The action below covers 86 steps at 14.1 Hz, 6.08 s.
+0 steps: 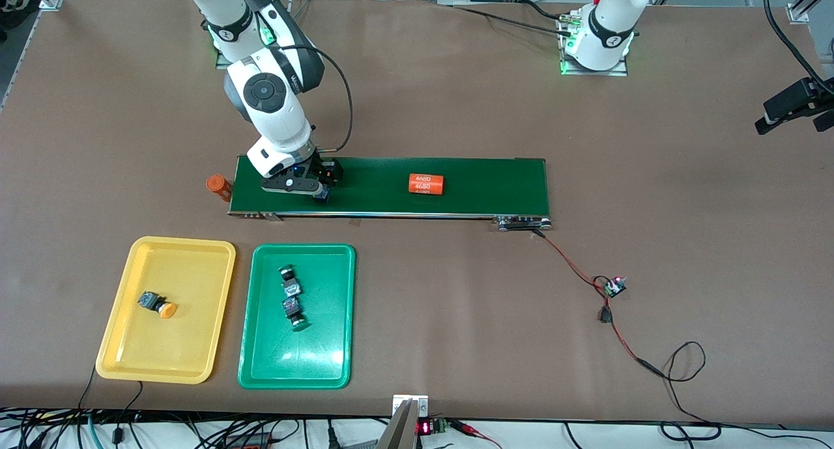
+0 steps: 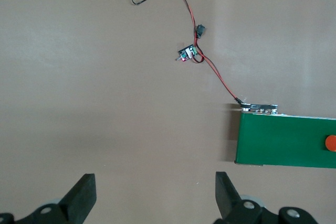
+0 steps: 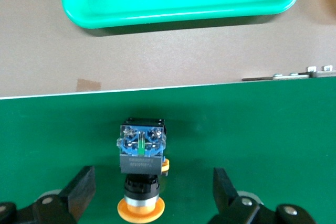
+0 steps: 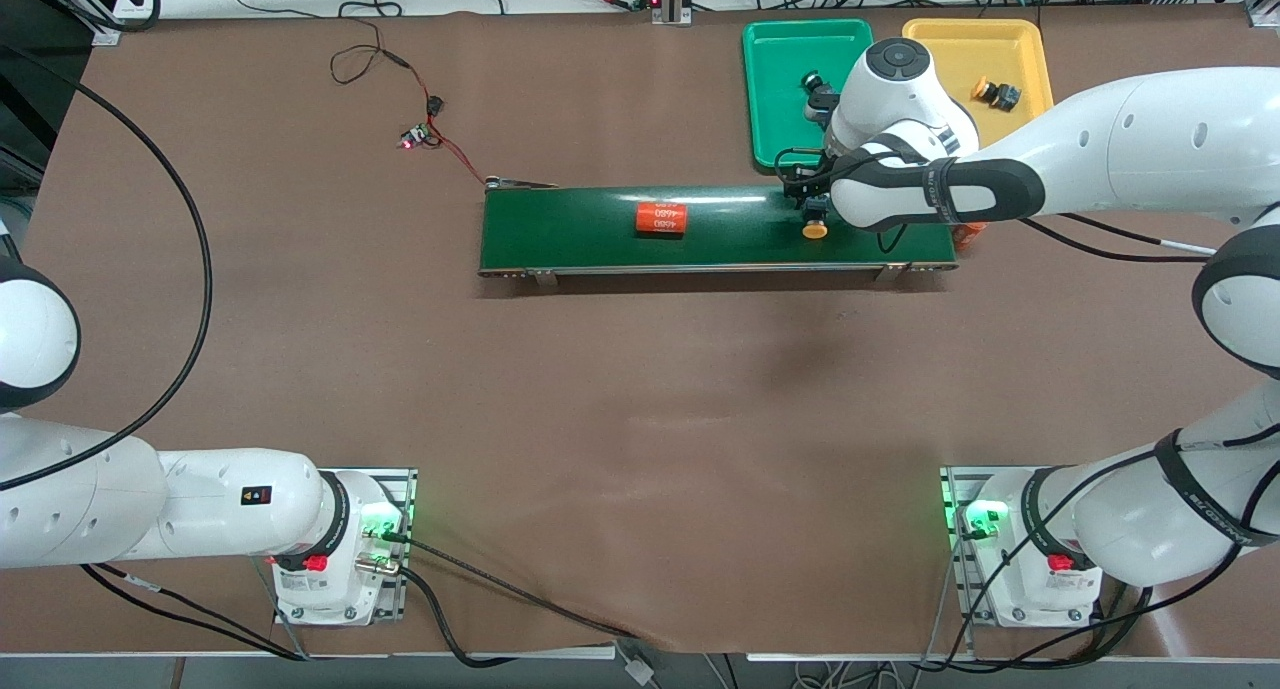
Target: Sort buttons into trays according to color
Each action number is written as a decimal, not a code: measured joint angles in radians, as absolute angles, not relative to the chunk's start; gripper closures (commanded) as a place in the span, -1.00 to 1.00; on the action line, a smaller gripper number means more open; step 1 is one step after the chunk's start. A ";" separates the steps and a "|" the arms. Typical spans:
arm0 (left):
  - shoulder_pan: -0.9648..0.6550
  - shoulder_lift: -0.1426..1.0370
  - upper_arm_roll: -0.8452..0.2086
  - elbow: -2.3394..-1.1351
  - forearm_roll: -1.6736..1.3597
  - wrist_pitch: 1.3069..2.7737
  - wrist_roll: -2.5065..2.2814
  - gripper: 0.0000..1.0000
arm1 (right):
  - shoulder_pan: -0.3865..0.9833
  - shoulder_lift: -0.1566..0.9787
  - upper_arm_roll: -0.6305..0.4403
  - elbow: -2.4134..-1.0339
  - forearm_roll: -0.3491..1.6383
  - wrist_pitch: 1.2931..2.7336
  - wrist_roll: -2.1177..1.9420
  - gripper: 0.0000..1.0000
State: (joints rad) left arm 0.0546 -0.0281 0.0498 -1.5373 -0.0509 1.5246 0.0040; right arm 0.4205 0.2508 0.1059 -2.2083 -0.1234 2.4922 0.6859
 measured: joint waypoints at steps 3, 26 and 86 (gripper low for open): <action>0.062 -0.027 0.050 -1.539 -0.051 1.525 0.004 -1.00 | 0.408 0.264 0.105 -2.208 -0.152 2.497 0.687 -0.98; 0.092 -0.011 0.050 -1.540 -0.051 1.523 0.004 -1.00 | 0.386 0.305 0.104 -2.198 -0.201 2.511 0.687 0.74; 0.087 -0.011 -0.015 -1.537 -0.051 1.524 0.005 -1.00 | -0.146 -0.076 0.240 -1.842 -0.028 1.786 0.262 -1.00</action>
